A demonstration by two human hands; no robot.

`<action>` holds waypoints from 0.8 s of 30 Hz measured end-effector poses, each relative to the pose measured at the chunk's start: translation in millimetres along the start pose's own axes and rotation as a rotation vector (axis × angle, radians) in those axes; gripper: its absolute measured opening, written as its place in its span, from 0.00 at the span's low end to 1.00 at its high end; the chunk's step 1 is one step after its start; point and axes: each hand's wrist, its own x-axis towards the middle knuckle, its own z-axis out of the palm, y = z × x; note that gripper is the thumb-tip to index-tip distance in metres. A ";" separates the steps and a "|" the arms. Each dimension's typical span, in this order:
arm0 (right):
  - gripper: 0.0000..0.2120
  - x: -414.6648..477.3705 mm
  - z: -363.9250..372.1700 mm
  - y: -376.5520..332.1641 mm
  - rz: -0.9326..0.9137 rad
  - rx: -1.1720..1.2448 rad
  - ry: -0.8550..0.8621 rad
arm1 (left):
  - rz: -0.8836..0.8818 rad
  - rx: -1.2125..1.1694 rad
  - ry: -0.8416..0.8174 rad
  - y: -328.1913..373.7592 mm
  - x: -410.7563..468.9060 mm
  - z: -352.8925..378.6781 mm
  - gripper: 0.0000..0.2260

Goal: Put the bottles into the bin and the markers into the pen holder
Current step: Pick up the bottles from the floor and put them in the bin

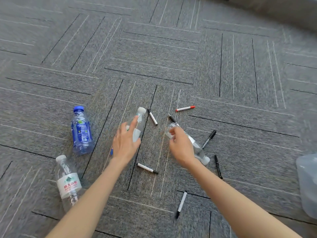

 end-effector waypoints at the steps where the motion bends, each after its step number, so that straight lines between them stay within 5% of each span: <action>1: 0.12 0.9 -3.5 5.8 0.006 -0.030 0.038 | 0.012 -0.015 -0.009 11.6 1.7 -2.5 0.39; 6: 0.24 5.6 -11.5 41.7 0.113 -0.152 0.165 | 0.025 -0.097 -0.072 53.9 4.1 -8.0 0.40; 10: 0.47 -1.6 -10.1 70.0 0.249 -0.143 0.033 | 0.080 -0.114 -0.105 75.5 6.4 -14.0 0.40; 14: 0.58 -6.8 -7.7 88.6 0.265 -0.202 -0.079 | 0.126 -0.100 -0.102 89.9 12.1 -24.3 0.39; 18: 0.47 -8.1 -4.0 95.9 0.278 -0.267 -0.074 | 0.154 -0.101 -0.093 98.5 12.0 -33.8 0.39; 21: 0.28 -7.2 -1.5 94.7 0.190 -0.311 0.086 | 0.168 -0.104 -0.095 104.9 10.0 -39.6 0.38; 24: 0.24 -4.0 -13.0 86.2 0.203 -0.197 0.226 | 0.189 -0.107 -0.104 113.7 8.9 -45.1 0.38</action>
